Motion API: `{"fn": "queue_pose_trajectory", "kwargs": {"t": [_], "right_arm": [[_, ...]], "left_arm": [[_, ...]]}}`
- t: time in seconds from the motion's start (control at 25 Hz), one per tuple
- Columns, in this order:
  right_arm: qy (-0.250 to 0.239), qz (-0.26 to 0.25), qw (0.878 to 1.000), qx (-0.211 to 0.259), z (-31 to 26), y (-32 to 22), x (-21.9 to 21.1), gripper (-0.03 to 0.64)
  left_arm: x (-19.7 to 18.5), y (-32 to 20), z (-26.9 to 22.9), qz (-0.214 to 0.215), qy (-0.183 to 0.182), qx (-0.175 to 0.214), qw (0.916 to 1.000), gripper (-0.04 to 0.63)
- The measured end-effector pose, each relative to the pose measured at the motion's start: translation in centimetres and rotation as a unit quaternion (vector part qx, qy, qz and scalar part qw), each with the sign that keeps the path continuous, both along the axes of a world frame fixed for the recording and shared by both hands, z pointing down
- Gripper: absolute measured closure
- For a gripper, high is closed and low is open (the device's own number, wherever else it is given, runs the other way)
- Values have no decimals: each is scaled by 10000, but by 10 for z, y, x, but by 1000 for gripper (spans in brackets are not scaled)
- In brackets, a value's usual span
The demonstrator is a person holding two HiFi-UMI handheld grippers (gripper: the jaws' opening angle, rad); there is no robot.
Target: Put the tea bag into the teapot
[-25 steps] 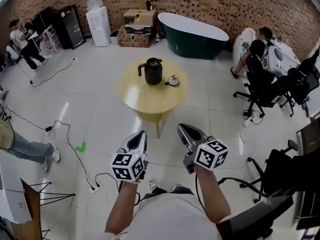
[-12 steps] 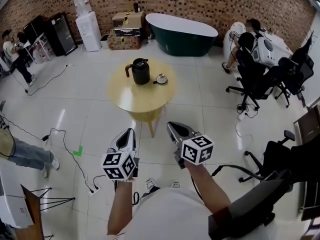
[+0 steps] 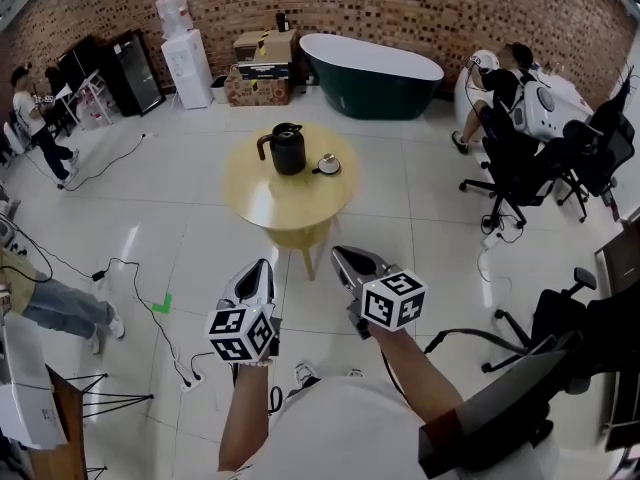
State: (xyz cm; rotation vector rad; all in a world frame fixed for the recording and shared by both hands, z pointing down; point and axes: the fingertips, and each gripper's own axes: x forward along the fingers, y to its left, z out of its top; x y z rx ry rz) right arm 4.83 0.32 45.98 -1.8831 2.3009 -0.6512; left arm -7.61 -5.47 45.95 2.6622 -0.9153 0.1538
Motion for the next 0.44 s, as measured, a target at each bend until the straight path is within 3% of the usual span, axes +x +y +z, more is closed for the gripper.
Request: {"fn": "queue_pose_trajectory", "kwargs": {"t": [0.44], "right_arm": [[-16, -66, 10000, -24, 1, -3, 3, 617]], "left_arm": [[5, 3, 3, -44, -17, -57, 10000, 583]]}}
